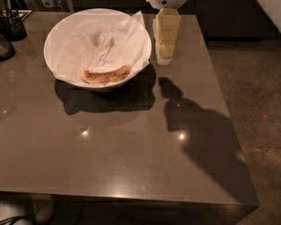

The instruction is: Pick banana from white bowl

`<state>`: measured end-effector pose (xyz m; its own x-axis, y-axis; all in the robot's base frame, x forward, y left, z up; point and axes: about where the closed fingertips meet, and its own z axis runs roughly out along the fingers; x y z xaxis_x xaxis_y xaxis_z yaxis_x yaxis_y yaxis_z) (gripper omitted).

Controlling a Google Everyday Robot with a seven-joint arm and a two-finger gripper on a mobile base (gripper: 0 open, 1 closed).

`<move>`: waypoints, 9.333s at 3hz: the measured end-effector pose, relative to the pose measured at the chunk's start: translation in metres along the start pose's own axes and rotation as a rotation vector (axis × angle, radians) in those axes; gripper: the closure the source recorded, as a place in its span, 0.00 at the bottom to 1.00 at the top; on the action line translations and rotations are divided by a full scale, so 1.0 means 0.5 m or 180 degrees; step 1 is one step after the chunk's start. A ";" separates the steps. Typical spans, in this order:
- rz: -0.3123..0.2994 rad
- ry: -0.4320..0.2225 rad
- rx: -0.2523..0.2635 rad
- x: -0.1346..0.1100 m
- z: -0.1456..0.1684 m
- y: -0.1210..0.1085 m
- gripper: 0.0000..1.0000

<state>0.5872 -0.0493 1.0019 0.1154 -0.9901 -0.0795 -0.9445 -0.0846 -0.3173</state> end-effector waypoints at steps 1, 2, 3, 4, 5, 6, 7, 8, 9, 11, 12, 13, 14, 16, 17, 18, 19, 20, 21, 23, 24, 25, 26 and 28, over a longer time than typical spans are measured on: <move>-0.0113 -0.0042 -0.0095 -0.039 0.024 -0.007 0.00; -0.0166 -0.0125 -0.0013 -0.053 0.024 -0.013 0.00; -0.0278 -0.0178 -0.0068 -0.090 0.047 -0.009 0.00; -0.0417 -0.0207 -0.0176 -0.129 0.068 -0.008 0.18; -0.0492 -0.0236 -0.0280 -0.154 0.091 -0.008 0.18; -0.0548 -0.0261 -0.0355 -0.173 0.111 -0.015 0.17; -0.0631 -0.0277 -0.0425 -0.192 0.134 -0.025 0.16; -0.0684 -0.0294 -0.0490 -0.206 0.157 -0.033 0.16; -0.0692 -0.0336 -0.0616 -0.212 0.194 -0.035 0.18; -0.0538 -0.0376 -0.0876 -0.190 0.259 -0.021 0.31; -0.0499 -0.0377 -0.0936 -0.186 0.278 -0.030 0.38; -0.0489 -0.0406 -0.0980 -0.193 0.294 -0.040 0.41; -0.0457 -0.0457 -0.1033 -0.200 0.309 -0.044 0.43; -0.0354 -0.0629 -0.1216 -0.227 0.342 -0.030 0.40; -0.0294 -0.0668 -0.1301 -0.224 0.362 -0.027 0.39; -0.0261 -0.0671 -0.1349 -0.214 0.381 -0.025 0.58; -0.0261 -0.0671 -0.1349 -0.214 0.376 -0.027 0.81; -0.0260 -0.0671 -0.1347 -0.214 0.376 -0.027 1.00; -0.0217 -0.0735 -0.1217 -0.222 0.366 -0.033 1.00; -0.0225 -0.0773 -0.0930 -0.240 0.264 -0.003 1.00; -0.0230 -0.0785 -0.0897 -0.241 0.254 -0.003 1.00; -0.0303 -0.0851 -0.0729 -0.251 0.204 0.021 1.00; -0.0333 -0.1022 -0.0557 -0.262 0.135 0.085 1.00; -0.0023 -0.1223 -0.0493 -0.258 0.066 0.225 1.00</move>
Offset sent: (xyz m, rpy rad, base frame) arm -0.0028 0.0198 -0.0047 0.0239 0.0024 0.0715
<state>0.4759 0.0725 0.9453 0.2010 -0.8781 -0.4341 -0.9750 -0.1364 -0.1755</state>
